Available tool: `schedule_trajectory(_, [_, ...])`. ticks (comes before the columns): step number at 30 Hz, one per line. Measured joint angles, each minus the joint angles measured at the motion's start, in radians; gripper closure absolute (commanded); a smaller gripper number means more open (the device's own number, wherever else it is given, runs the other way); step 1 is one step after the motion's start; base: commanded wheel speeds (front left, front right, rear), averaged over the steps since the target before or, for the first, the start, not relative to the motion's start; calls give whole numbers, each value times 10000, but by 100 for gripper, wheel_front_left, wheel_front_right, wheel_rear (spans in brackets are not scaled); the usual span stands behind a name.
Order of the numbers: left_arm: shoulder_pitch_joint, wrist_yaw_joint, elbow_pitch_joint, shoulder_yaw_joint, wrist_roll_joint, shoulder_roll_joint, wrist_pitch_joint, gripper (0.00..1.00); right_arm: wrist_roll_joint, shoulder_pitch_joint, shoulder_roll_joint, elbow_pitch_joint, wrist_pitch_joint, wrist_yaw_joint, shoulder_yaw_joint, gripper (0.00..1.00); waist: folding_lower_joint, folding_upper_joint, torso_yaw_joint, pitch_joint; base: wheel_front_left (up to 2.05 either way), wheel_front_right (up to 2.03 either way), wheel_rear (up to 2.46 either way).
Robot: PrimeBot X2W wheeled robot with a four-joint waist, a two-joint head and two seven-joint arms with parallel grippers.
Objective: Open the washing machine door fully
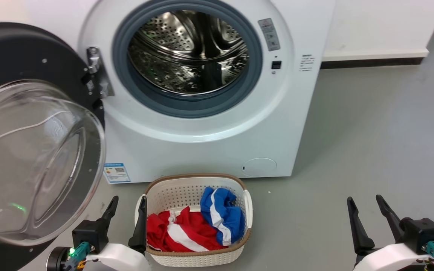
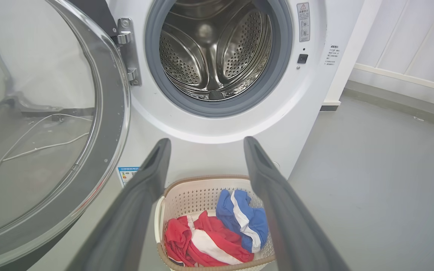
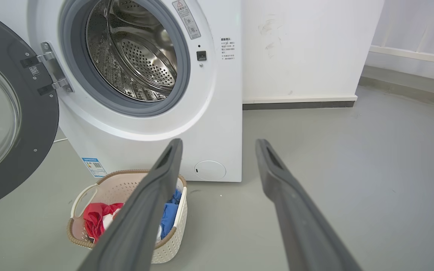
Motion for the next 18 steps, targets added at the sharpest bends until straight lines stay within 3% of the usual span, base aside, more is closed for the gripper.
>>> schedule_trajectory(6, [-36,88,224,125,-86,-17,-105,0,25,-12,0,67,-52,0,105,0,0,0,-307,65,0,0,0])
schedule_trajectory(18, [-36,96,403,107,-84,-15,-224,0,-15,-209,0,242,-146,0,173,0,0,0,-197,72,0,0,0])
